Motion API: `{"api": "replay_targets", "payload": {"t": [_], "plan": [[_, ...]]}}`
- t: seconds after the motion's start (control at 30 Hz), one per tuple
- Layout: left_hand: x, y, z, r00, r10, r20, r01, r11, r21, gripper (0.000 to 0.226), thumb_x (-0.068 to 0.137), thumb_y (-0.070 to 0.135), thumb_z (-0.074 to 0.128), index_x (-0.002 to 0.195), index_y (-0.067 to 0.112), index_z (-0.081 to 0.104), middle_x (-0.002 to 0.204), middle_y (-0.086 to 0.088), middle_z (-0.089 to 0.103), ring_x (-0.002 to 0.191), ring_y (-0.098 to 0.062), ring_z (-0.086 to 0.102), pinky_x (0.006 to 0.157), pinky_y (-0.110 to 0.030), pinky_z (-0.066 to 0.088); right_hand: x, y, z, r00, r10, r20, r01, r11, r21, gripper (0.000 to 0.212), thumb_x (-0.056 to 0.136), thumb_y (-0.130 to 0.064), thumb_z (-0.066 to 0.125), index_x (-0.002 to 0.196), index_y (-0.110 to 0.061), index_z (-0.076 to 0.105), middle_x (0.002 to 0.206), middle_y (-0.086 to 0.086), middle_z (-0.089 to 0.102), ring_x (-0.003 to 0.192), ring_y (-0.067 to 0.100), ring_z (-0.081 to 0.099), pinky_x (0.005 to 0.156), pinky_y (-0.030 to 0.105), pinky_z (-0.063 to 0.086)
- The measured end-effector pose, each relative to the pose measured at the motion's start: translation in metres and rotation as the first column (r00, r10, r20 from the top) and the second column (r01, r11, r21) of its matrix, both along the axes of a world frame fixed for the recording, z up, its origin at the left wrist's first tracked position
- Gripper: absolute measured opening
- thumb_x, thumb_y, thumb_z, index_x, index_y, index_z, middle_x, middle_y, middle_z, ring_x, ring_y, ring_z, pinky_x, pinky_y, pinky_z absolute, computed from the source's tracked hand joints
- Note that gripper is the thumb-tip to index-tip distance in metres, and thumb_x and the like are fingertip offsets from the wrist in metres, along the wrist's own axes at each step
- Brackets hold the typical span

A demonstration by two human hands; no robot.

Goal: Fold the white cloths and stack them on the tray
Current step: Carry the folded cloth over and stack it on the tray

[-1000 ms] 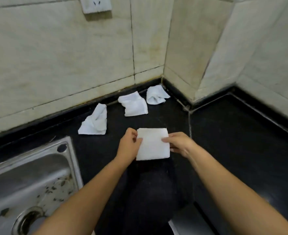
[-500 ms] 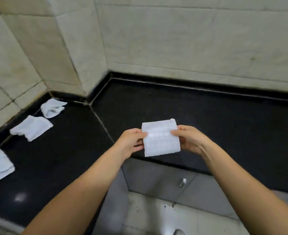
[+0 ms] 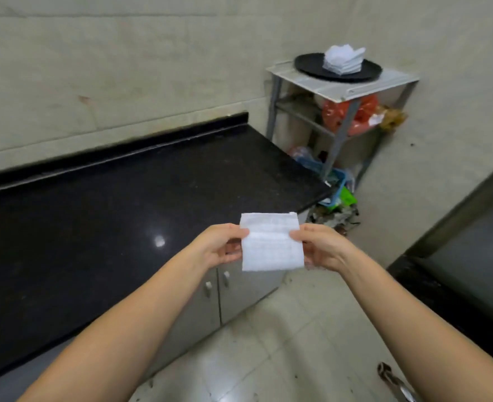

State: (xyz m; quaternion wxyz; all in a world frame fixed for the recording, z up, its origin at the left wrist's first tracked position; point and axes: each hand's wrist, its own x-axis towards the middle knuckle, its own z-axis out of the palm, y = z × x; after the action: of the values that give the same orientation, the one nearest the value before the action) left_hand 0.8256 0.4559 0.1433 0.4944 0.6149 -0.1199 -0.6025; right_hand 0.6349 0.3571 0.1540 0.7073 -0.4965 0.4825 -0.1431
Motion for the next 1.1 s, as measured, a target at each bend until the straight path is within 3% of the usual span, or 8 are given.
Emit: {"api": "replay_targets", "payload": {"t": [0.1, 0.27, 0.43, 0.6, 0.77, 0.87, 0.97, 1.1], "plan": [[-0.051, -0.078, 0.007, 0.997, -0.079, -0.015, 0.079, 0.997, -0.010, 0.021, 0.087, 0.005, 0.061, 0.071, 0.019, 0.056, 0.081, -0.001, 0.061, 0.072, -0.012, 0.058, 0.068, -0.027, 0.051, -0.059, -0.062, 0.008, 0.995, -0.099, -0.004, 0.099, 0.995, -0.011, 0.021, 0.090, -0.006, 0.056, 0.072, -0.016, 0.055, 0.061, -0.003, 0.066, 0.049, 0.006, 0.062, 0.044, 0.018, 0.047], [-0.088, -0.178, 0.023, 0.990, -0.141, -0.015, 0.140, 0.989, -0.052, 0.020, 0.086, 0.003, 0.060, 0.073, 0.019, 0.056, 0.084, -0.001, 0.063, 0.077, -0.014, 0.059, 0.076, -0.031, 0.050, -0.099, -0.151, 0.020, 0.985, -0.169, 0.042, 0.170, 0.985, -0.034, 0.022, 0.091, -0.003, 0.056, 0.072, -0.015, 0.056, 0.055, -0.003, 0.066, 0.045, 0.006, 0.061, 0.039, 0.017, 0.046], [-0.080, -0.279, 0.043, 0.992, -0.124, 0.034, 0.128, 0.982, -0.142, 0.015, 0.085, 0.002, 0.061, 0.080, 0.015, 0.058, 0.089, -0.004, 0.065, 0.083, -0.017, 0.062, 0.075, -0.032, 0.052, -0.090, -0.259, 0.039, 0.989, -0.135, 0.061, 0.142, 0.981, -0.134, 0.018, 0.089, -0.008, 0.061, 0.074, -0.016, 0.056, 0.082, 0.002, 0.066, 0.075, 0.015, 0.063, 0.063, 0.029, 0.052], [-0.054, -0.401, 0.089, 0.983, -0.099, 0.154, 0.140, 0.949, -0.281, 0.021, 0.086, 0.003, 0.061, 0.069, 0.015, 0.055, 0.081, -0.004, 0.062, 0.075, -0.014, 0.060, 0.066, -0.027, 0.052, -0.063, -0.375, 0.084, 0.988, -0.122, 0.095, 0.144, 0.949, -0.280, 0.020, 0.089, -0.008, 0.060, 0.072, -0.018, 0.055, 0.070, -0.004, 0.064, 0.060, 0.006, 0.060, 0.044, 0.016, 0.046], [-0.042, -0.502, 0.139, 0.973, -0.053, 0.223, 0.135, 0.919, -0.371, 0.029, 0.087, 0.003, 0.059, 0.064, 0.016, 0.049, 0.068, -0.003, 0.055, 0.056, -0.011, 0.051, 0.046, -0.020, 0.044, -0.045, -0.479, 0.135, 0.988, -0.101, 0.118, 0.142, 0.894, -0.425, 0.010, 0.088, -0.007, 0.061, 0.081, -0.014, 0.062, 0.079, 0.005, 0.065, 0.068, 0.017, 0.058, 0.058, 0.024, 0.046], [-0.033, -0.557, 0.155, 0.972, 0.005, 0.233, 0.092, 0.912, -0.400, 0.027, 0.088, 0.004, 0.058, 0.066, 0.017, 0.049, 0.073, -0.002, 0.058, 0.064, -0.013, 0.053, 0.051, -0.023, 0.048, -0.035, -0.544, 0.152, 0.987, -0.085, 0.136, 0.142, 0.856, -0.498, 0.003, 0.088, -0.008, 0.063, 0.088, -0.011, 0.065, 0.087, 0.007, 0.067, 0.074, 0.016, 0.062, 0.063, 0.028, 0.050], [-0.026, -0.613, 0.169, 0.964, 0.104, 0.244, 0.014, 0.899, -0.438, 0.024, 0.089, 0.004, 0.057, 0.070, 0.015, 0.049, 0.075, -0.003, 0.060, 0.065, -0.014, 0.056, 0.051, -0.025, 0.048, -0.015, -0.618, 0.165, 0.987, -0.045, 0.156, 0.126, 0.819, -0.559, 0.004, 0.088, -0.007, 0.062, 0.092, -0.008, 0.063, 0.080, 0.006, 0.063, 0.065, 0.015, 0.057, 0.054, 0.025, 0.045], [-0.020, -0.694, 0.186, 0.908, 0.295, 0.296, -0.115, 0.857, -0.502, 0.022, 0.093, 0.009, 0.054, 0.074, 0.016, 0.046, 0.077, -0.003, 0.060, 0.067, -0.015, 0.059, 0.056, -0.027, 0.051, 0.023, -0.722, 0.182, 0.988, 0.036, 0.150, 0.063, 0.793, -0.606, 0.010, 0.087, -0.007, 0.063, 0.081, -0.015, 0.061, 0.083, 0.008, 0.063, 0.070, 0.017, 0.058, 0.061, 0.028, 0.050]]}}
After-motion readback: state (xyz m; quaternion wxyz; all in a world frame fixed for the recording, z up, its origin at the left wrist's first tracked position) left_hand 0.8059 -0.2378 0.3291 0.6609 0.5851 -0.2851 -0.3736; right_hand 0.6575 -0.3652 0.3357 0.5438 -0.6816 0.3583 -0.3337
